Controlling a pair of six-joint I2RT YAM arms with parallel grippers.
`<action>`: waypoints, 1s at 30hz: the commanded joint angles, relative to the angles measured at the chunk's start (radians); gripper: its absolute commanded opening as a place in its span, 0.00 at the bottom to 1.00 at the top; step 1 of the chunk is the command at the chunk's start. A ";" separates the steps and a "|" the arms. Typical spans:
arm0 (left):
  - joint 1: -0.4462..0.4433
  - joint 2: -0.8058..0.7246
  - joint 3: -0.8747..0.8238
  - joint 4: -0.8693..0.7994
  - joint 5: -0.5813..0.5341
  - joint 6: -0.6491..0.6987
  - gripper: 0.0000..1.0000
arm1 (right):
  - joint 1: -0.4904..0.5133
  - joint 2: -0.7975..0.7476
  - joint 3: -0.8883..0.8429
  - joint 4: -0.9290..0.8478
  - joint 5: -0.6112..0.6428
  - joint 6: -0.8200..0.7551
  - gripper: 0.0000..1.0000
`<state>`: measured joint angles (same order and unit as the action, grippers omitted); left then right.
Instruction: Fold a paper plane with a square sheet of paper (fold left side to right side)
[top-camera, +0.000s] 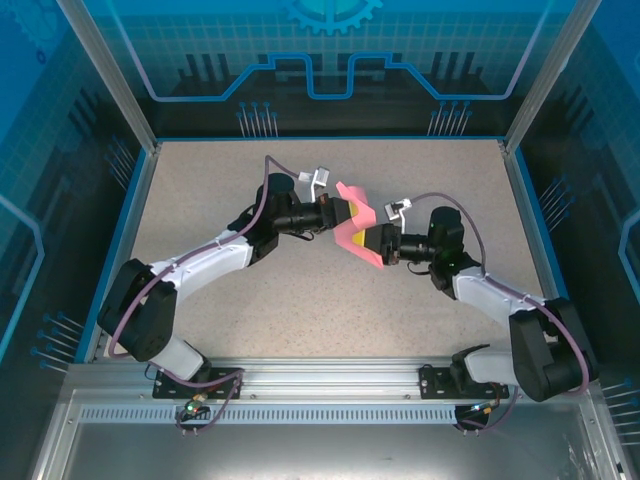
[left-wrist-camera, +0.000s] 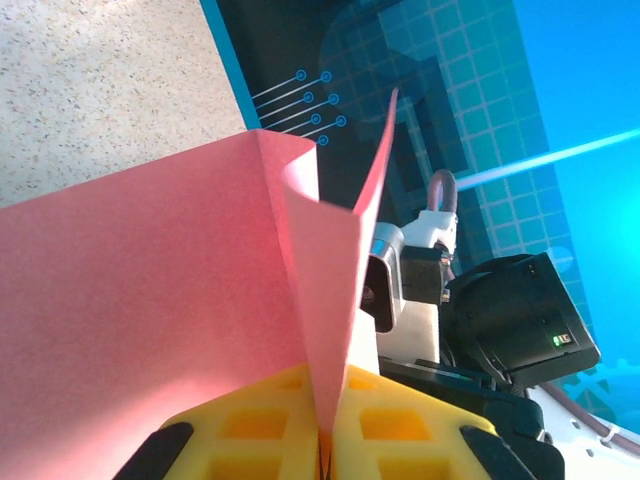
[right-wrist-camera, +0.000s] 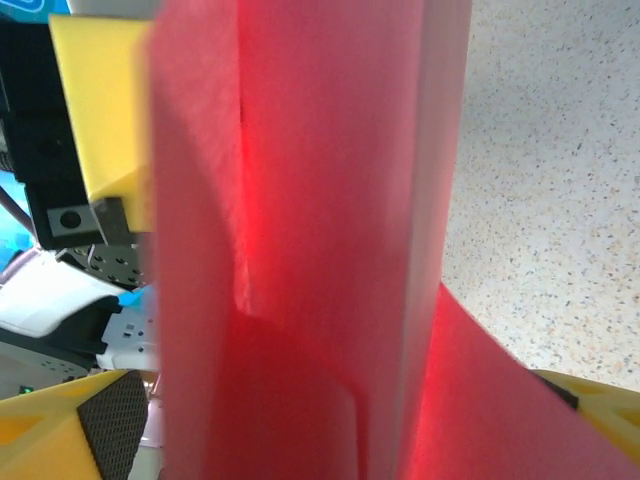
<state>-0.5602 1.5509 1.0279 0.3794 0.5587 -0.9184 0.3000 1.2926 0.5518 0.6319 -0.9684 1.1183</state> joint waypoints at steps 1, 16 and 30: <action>-0.004 0.007 -0.018 0.060 0.031 -0.033 0.09 | 0.021 0.011 0.031 0.043 0.014 0.036 0.90; -0.006 0.017 -0.023 0.040 0.035 -0.021 0.14 | 0.023 -0.037 0.043 -0.089 0.032 -0.046 0.21; 0.056 -0.251 -0.102 -0.350 -0.138 0.228 0.65 | 0.054 -0.164 0.171 -0.785 0.250 -0.532 0.00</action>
<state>-0.5209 1.3964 0.9451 0.1547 0.4927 -0.7876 0.3225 1.1587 0.6502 0.1429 -0.8310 0.7895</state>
